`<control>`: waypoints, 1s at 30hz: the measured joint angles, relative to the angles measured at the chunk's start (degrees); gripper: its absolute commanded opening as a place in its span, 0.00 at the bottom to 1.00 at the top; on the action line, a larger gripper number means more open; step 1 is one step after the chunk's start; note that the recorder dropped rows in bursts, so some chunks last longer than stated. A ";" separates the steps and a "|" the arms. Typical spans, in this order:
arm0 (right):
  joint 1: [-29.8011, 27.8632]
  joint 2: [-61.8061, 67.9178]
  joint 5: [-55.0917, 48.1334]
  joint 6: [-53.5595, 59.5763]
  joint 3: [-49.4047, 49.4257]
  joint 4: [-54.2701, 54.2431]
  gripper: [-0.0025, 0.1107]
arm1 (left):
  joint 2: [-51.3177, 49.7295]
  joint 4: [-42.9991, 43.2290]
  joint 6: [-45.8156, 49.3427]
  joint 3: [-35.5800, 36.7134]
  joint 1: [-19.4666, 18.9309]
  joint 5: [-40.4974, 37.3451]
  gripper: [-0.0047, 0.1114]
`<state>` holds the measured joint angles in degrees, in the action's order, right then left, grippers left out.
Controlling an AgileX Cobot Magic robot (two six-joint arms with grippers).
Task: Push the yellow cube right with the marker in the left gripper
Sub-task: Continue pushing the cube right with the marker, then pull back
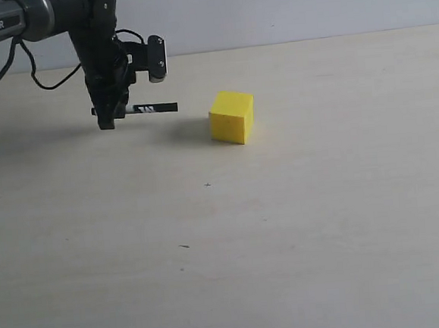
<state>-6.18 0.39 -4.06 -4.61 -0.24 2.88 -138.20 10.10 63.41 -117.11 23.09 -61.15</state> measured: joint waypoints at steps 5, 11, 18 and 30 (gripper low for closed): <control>0.00 0.00 0.00 0.00 0.00 0.00 0.02 | 0.00 0.05 0.00 -0.10 2.50 0.49 0.04; 0.00 0.00 0.00 0.00 0.00 0.00 0.02 | 0.00 -0.61 0.00 -0.10 7.68 2.04 0.04; 0.00 0.00 0.00 0.00 0.00 0.00 0.02 | 0.00 -1.89 -0.12 -0.10 4.10 -0.23 0.04; 0.00 0.00 0.00 0.00 0.00 0.00 0.02 | 0.00 -11.22 9.93 -0.59 7.87 0.62 0.04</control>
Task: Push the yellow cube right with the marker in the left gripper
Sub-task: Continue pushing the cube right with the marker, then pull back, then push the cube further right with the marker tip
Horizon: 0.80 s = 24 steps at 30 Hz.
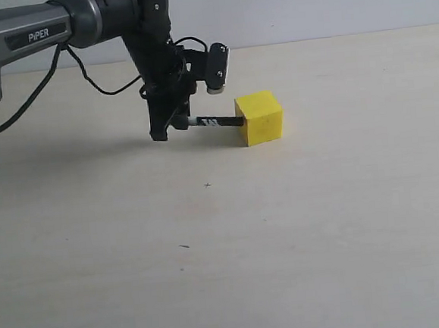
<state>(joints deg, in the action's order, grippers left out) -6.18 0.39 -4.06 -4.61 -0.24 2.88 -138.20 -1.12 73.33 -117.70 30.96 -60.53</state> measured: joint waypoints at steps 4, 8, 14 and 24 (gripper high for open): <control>0.00 0.00 0.00 0.00 0.00 0.00 0.02 | 0.00 -0.21 -4.63 0.00 -2.19 -1.28 0.04; 0.00 0.00 0.00 0.00 0.00 0.00 0.02 | -0.27 1.77 -9.87 0.00 -3.57 -5.00 0.04; 0.00 0.00 0.00 0.00 0.00 0.00 0.02 | -0.67 2.35 -11.82 0.00 -3.65 -6.41 0.04; 0.00 0.00 0.00 0.00 0.00 0.00 0.02 | -0.67 2.49 -12.61 0.00 -2.94 -3.57 0.04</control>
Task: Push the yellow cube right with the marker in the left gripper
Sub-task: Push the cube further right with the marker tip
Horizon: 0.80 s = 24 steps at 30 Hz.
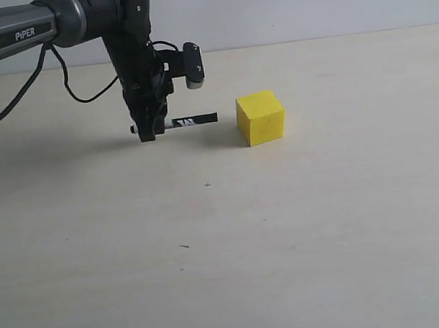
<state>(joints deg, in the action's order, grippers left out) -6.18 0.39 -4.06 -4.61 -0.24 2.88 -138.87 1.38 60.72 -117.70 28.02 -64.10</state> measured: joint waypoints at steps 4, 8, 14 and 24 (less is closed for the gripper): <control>0.00 0.00 0.00 0.00 0.00 0.00 0.02 | 0.00 0.00 -0.14 0.00 0.75 2.51 0.04; 0.00 0.00 0.00 0.00 0.00 0.00 0.02 | 0.00 -0.13 -0.29 0.00 2.21 6.01 0.04; 0.00 0.00 0.00 0.00 0.00 0.00 0.02 | 0.00 -0.46 -0.33 0.00 4.41 9.24 0.04; 0.00 0.00 0.00 0.00 0.00 0.00 0.02 | -0.04 -0.32 -0.69 -0.40 1.82 2.48 0.04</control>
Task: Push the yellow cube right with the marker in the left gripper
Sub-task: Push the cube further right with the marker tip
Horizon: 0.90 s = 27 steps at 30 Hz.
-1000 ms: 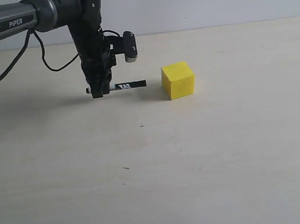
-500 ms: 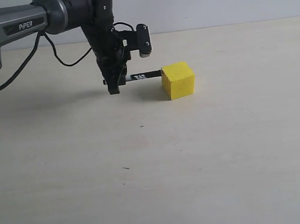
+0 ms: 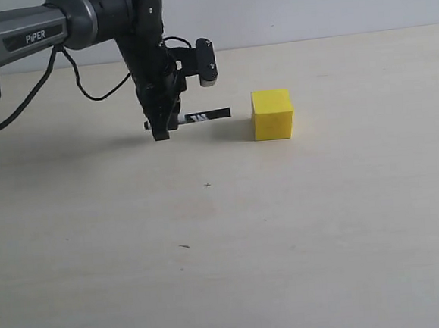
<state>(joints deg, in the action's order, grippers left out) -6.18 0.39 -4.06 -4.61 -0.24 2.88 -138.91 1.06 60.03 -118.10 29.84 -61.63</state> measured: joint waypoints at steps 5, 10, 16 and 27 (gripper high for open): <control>0.00 0.00 0.00 0.00 0.00 0.00 0.02 | -0.09 -0.31 0.12 -3.81 -0.96 -6.22 0.04; 0.00 0.00 0.00 0.00 0.00 0.00 0.02 | -0.31 -0.32 -3.31 -9.59 -1.62 -7.66 0.04; 0.00 0.00 0.00 0.00 0.00 0.00 0.02 | -1.72 0.03 -6.21 -11.45 -1.62 -8.02 0.04; 0.00 0.00 0.00 0.00 0.00 0.00 0.02 | -4.97 -0.34 -3.55 -11.79 -0.83 -8.13 0.04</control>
<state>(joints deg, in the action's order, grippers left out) -6.18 0.39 -4.06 -4.61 -0.24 2.88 -143.89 0.72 56.47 -129.89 29.01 -69.76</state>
